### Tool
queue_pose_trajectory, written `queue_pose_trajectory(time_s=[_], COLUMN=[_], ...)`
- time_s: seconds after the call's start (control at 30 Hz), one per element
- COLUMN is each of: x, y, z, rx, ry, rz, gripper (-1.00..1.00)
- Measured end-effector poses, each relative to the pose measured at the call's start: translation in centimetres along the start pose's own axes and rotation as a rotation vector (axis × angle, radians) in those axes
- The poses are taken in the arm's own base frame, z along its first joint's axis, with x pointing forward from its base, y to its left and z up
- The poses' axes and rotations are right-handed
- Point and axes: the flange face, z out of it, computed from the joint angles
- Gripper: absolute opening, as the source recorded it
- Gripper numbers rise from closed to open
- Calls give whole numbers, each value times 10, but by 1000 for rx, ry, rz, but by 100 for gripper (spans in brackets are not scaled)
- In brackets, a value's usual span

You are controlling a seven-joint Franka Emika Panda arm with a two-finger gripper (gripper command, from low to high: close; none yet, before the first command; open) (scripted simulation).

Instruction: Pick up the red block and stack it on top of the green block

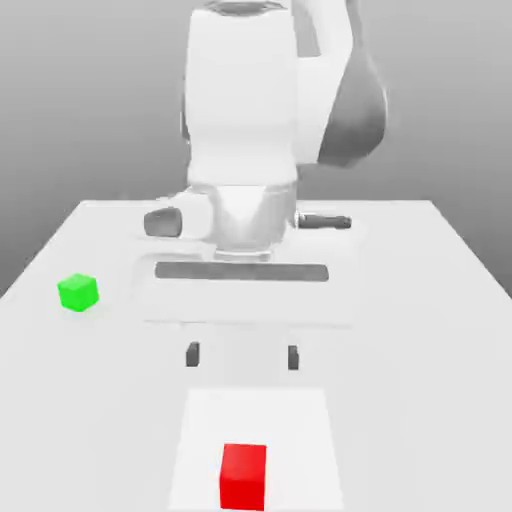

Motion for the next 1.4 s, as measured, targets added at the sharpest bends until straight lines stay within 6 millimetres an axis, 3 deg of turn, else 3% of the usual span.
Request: queue_pose_trajectory(time_s=[0.1,0.27,0.3,0.53,0.7,0.8,0.87,0.93,1.0,1.07,1.2,1.3,1.4], x=[-11,-19,-21,-21,-13,28,51,78,83,77,47,10,-36], y=[14,23,24,24,24,87,139,224,291,347,428,489,538], z=[55,123,133,133,79,60,49,35,23,13,-1,-9,-12], rx=[-63,-84,-85,-85,-87,-113,-131,-153,-169,-177,-178,-164,-135], ry=[-59,-79,-79,-79,-77,-46,-28,-9,1,6,4,-4,-15], rz=[5,7,7,7,15,140,242,413,544,653,827,986,1145], gripper=[0,0,-100,-100,-100,-100,-100,-100,-100,-100,-100,-100,-100])
